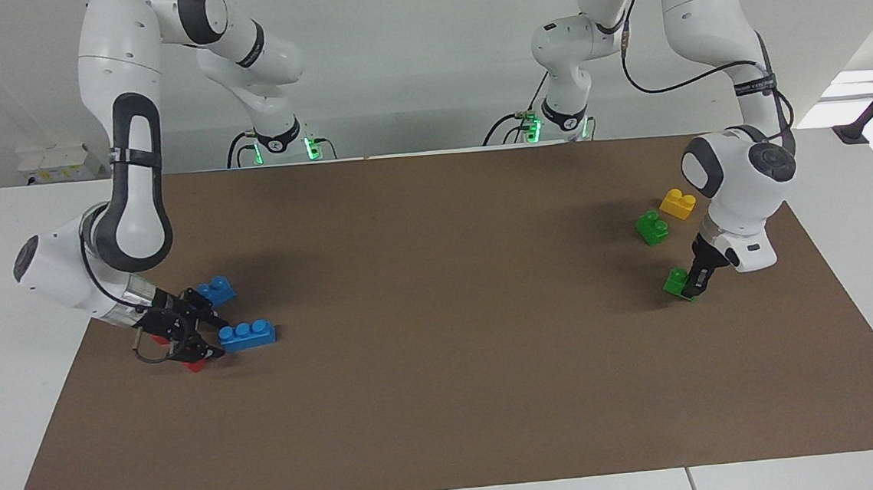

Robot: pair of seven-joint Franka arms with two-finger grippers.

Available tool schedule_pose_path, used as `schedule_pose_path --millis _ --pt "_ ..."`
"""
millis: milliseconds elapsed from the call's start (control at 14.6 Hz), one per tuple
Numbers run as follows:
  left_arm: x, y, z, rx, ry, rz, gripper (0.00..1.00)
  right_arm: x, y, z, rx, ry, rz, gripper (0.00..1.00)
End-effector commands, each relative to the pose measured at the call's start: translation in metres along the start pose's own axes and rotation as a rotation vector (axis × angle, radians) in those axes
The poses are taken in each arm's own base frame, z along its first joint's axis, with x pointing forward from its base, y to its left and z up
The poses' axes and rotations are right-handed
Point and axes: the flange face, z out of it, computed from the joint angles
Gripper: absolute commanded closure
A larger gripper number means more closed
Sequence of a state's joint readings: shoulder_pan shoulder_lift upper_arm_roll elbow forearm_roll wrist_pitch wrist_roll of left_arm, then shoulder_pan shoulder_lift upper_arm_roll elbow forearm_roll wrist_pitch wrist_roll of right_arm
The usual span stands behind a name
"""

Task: Remove green block with left arm and hold with right
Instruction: 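Lower and release the green brick while the right gripper releases the blue brick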

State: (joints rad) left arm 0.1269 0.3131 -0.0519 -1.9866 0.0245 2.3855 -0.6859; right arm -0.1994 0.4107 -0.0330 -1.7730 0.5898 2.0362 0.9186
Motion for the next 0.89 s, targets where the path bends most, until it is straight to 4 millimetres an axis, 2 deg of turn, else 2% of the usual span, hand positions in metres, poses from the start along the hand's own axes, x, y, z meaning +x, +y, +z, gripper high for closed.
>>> schedule_pose_path --millis 0,68,205,342,479,684,821 --pt "0.003 -0.002 0.008 0.003 -0.007 0.046 0.01 -0.047 -0.002 -0.044 0.019 0.021 -0.037 0.05" --pt "0.004 -0.003 0.003 0.002 -0.006 0.045 0.00 -0.065 -0.003 -0.057 0.013 0.055 -0.087 0.00" --pt "0.004 -0.003 -0.004 0.003 -0.005 0.045 0.00 -0.090 -0.004 -0.087 0.008 0.127 -0.178 0.00" --pt "0.006 -0.002 -0.019 -0.009 0.012 0.043 0.00 -0.122 -0.008 -0.106 -0.001 0.141 -0.307 0.00" --pt "0.004 -0.002 -0.034 -0.007 0.012 0.046 0.00 -0.140 -0.003 -0.129 -0.023 0.197 -0.432 0.00" --pt "0.002 0.000 -0.062 -0.018 0.032 0.054 0.00 -0.172 0.007 -0.151 -0.106 0.285 -0.734 0.00" --pt "0.001 0.001 -0.076 -0.020 0.042 0.112 0.00 -0.190 0.015 -0.163 -0.150 0.312 -0.865 0.00"
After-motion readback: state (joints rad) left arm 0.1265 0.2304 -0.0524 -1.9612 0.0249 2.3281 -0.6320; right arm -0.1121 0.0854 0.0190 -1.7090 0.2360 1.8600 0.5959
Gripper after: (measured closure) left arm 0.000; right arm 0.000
